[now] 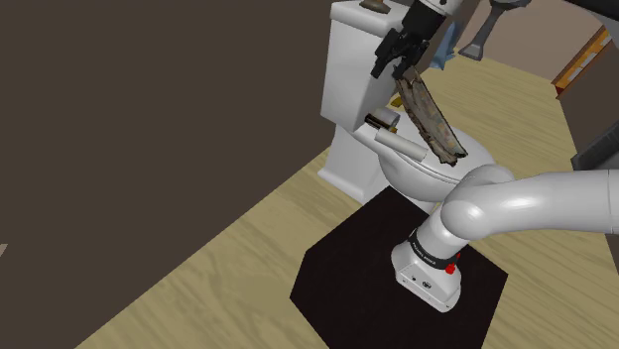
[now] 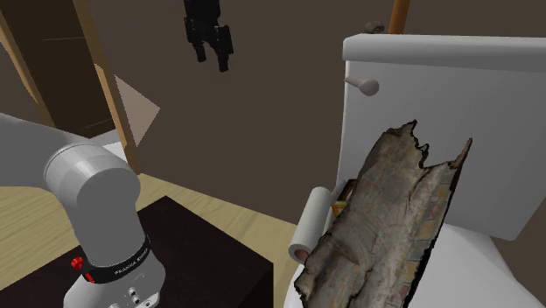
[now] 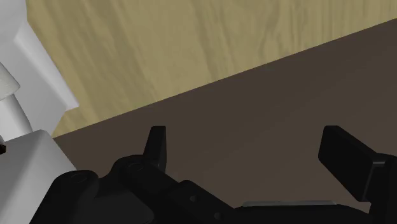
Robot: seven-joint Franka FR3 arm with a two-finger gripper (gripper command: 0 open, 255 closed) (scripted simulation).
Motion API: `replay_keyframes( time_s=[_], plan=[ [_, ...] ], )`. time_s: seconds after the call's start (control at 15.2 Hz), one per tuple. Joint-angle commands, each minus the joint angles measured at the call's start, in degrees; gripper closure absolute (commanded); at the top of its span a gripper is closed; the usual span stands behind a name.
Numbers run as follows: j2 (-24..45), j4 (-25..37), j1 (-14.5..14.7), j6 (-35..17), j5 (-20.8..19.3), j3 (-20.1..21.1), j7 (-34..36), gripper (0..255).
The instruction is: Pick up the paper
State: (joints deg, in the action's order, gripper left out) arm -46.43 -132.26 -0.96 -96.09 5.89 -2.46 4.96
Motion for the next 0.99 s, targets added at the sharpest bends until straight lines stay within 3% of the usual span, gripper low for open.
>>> replay_keyframes(
  time_s=[0.0, 0.92],
  plan=[
    [0.0, 0.0, 0.0, 0.0, 0.0, 0.0, 0.0, 0],
    [9.24, -16.02, -6.33, -26.84, -18.12, 0.72, -6.42, 0]
  ],
)
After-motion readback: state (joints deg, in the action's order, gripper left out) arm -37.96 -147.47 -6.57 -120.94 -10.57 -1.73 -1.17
